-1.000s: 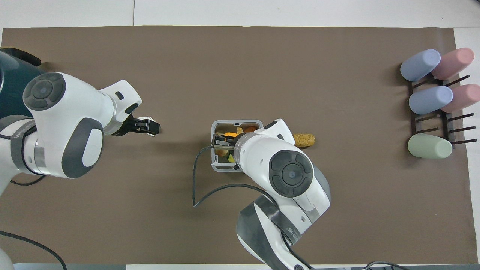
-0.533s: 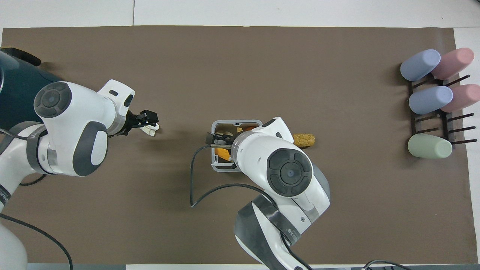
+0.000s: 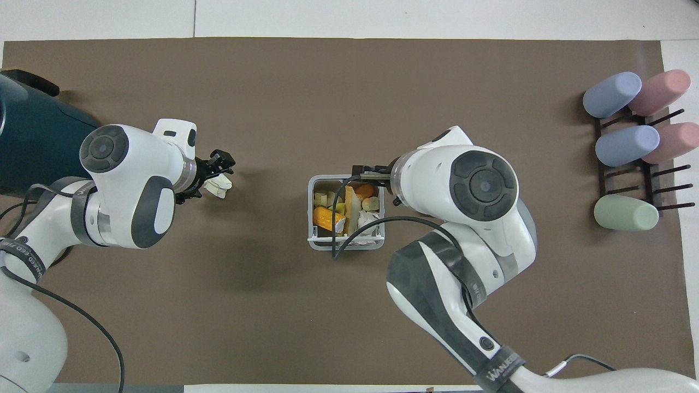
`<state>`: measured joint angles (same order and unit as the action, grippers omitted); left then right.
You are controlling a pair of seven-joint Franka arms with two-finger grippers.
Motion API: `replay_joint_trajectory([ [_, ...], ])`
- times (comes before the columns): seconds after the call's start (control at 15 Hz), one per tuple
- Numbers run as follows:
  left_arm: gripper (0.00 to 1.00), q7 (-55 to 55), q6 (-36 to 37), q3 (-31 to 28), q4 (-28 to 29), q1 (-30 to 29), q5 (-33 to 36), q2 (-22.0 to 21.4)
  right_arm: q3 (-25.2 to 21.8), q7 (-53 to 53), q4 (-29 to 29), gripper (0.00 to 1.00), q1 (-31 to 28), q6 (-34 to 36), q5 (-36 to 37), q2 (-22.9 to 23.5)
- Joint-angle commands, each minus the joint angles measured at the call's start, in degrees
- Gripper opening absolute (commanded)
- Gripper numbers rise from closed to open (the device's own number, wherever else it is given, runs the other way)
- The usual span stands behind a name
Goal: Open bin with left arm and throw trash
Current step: 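Grasp the yellow sponge with the right gripper while the left gripper holds the paper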
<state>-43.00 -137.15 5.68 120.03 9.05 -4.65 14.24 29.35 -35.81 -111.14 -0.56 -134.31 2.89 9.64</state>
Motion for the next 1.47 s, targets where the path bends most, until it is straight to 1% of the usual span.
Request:
replay_joint_trajectory([
  [0.0,0.79,-1.8,-1.4,0.2,2.1,-0.3,-0.8,-0.6,0.8,6.6,-2.8,1.0,-4.9,0.3,1.5,-0.7],
  [0.07,0.67,-1.8,-1.3,0.2,2.0,-0.4,-0.8,-0.6,0.7,8.7,-4.5,1.0,-6.3,0.4,1.5,-1.3],
  [0.2,0.37,-1.4,-1.3,0.2,2.1,-0.5,-0.8,-0.6,0.7,14.1,-7.3,1.0,-8.7,-0.1,1.6,-2.3],
  [0.33,0.06,-1.3,-1.3,0.2,2.0,-0.5,-0.8,-0.6,0.7,16.6,-7.9,1.0,-9.1,-0.8,1.7,-0.7],
  [0.4,0.0,-1.2,-1.3,0.2,1.8,-0.5,-0.8,-0.5,0.7,16.8,-7.8,1.0,-9.1,-1.2,2.1,0.5],
  [0.6,0.0,-0.9,-1.2,0.3,0.2,-0.5,-0.5,0.2,0.7,16.6,-7.9,1.0,-9.4,-3.5,5.0,4.5],
  [0.73,0.0,-0.7,-0.8,0.3,-1.0,-0.4,-0.5,0.2,0.6,16.6,-8.8,1.0,-9.7,-3.3,6.9,5.6],
  [0.8,0.0,-0.5,0.0,0.3,-2.6,-0.3,-0.5,0.0,0.6,16.5,-9.5,1.0,-10.2,-3.2,7.9,5.6],
  [0.87,0.0,-0.4,2.1,0.4,-4.9,-0.1,-0.5,-0.3,0.6,16.4,-10.8,1.0,-10.6,-3.3,8.9,5.5],
  [0.93,0.0,-0.4,5.5,0.6,-8.6,0.3,-0.5,-0.2,0.6,16.4,-11.2,1.0,-10.6,-3.3,9.5,5.4],
  [1.0,0.0,-0.2,10.1,0.9,-13.7,0.8,-0.8,0.3,0.7,16.4,-11.8,1.0,-10.6,-3.3,9.5,5.4],
  [1.07,0.0,-0.1,13.2,0.9,-17.3,2.3,-1.1,0.4,0.7,16.0,-12.0,1.0,-10.4,-3.5,9.5,5.5],
  [1.13,0.0,0.1,15.1,1.1,-19.5,3.5,-1.6,0.3,0.7,15.5,-12.0,1.0,-10.0,-3.6,9.5,5.5],
  [1.2,0.0,0.0,15.9,1.4,-20.2,4.9,-2.5,-0.4,0.8,15.0,-12.0,1.0,-9.8,-3.7,9.6,5.6],
  [1.4,0.0,0.1,16.0,2.8,-22.6,8.9,-3.2,-0.4,0.9,14.7,-12.1,1.0,-9.7,-3.7,9.6,5.6],
])
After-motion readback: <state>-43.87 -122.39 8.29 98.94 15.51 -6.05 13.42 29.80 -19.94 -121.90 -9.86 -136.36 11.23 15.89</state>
